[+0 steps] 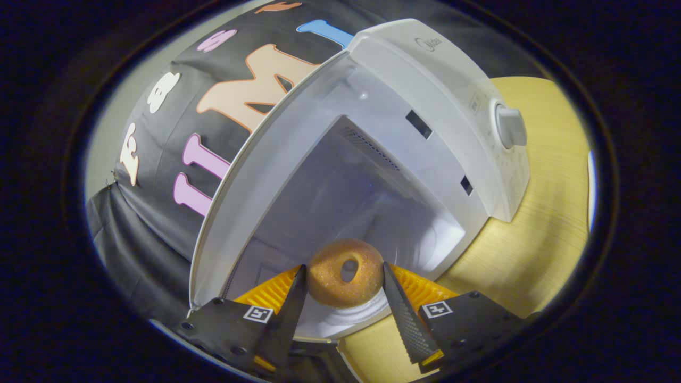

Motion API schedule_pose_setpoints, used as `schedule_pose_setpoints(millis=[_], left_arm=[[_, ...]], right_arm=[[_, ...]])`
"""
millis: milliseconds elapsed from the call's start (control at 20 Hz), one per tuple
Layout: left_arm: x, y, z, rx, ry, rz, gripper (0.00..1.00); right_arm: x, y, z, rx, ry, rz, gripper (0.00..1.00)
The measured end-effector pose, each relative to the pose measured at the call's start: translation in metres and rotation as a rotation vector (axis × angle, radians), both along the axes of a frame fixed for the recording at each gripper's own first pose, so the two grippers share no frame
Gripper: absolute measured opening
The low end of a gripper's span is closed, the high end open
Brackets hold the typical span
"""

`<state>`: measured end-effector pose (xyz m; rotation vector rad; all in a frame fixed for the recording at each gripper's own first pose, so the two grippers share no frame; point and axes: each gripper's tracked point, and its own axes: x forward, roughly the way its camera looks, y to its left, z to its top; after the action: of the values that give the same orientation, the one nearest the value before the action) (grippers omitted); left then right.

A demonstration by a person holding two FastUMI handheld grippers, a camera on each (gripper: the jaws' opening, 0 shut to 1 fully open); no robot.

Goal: Open the microwave oven with the left hand, put the food in, and close the microwave oven.

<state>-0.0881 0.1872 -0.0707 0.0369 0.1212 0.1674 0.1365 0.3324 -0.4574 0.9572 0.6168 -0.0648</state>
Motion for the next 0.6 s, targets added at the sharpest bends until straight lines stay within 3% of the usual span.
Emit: schedule_pose_setpoints(millis=[450,550,600], left_arm=[[-0.001,0.003,-0.011,-0.010,0.022,0.001,0.95],[-0.001,0.005,-0.010,-0.009,0.021,0.011,0.95],[-0.003,0.005,-0.009,-0.012,0.018,0.014,0.96]], right_arm=[[0.006,0.016,-0.033,-0.132,0.007,0.041,0.77],[0.007,0.017,-0.032,-0.159,0.003,0.056,0.83],[0.007,0.017,-0.031,-0.168,0.000,0.070,0.96]])
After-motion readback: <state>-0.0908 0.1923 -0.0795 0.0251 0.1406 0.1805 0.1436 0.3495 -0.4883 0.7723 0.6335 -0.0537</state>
